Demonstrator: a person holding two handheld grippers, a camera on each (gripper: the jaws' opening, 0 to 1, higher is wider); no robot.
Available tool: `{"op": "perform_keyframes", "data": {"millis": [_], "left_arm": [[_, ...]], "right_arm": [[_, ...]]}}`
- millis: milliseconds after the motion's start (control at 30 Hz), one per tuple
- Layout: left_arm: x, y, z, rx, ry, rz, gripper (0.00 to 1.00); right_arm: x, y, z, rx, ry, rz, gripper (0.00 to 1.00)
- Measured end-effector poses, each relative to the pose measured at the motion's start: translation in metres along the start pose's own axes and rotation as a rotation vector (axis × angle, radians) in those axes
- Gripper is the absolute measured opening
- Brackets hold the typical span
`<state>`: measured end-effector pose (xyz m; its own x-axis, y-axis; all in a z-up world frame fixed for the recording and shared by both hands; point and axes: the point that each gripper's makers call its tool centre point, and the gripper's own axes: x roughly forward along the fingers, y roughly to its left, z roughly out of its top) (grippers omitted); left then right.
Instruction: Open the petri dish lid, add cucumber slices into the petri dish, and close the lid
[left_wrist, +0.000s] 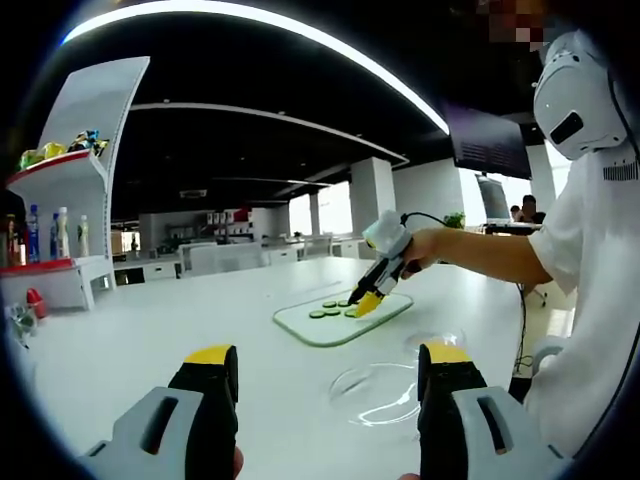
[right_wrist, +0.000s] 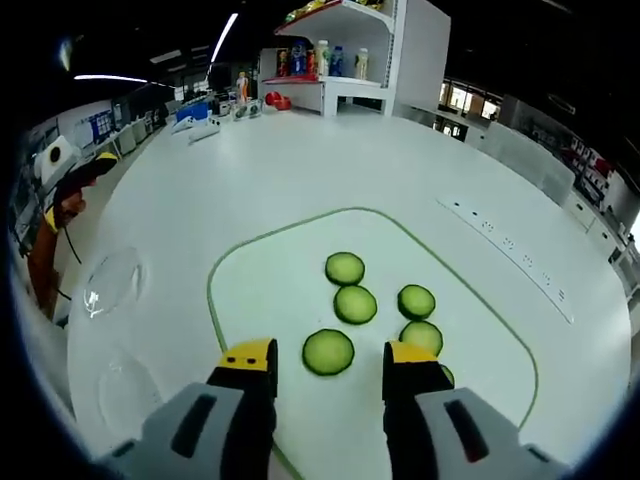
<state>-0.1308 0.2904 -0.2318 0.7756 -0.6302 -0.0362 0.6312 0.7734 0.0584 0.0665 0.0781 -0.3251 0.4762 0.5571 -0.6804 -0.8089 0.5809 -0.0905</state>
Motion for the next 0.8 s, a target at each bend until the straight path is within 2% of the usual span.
{"op": "perform_keyframes", "data": {"millis": [800], "left_arm": [[0.0025,0.0006,0.0005,-0.003,-0.003,-0.001,0.73]], "right_arm": [[0.0043,0.0006,-0.0048,0.044,0.005,0.013,0.36]]}}
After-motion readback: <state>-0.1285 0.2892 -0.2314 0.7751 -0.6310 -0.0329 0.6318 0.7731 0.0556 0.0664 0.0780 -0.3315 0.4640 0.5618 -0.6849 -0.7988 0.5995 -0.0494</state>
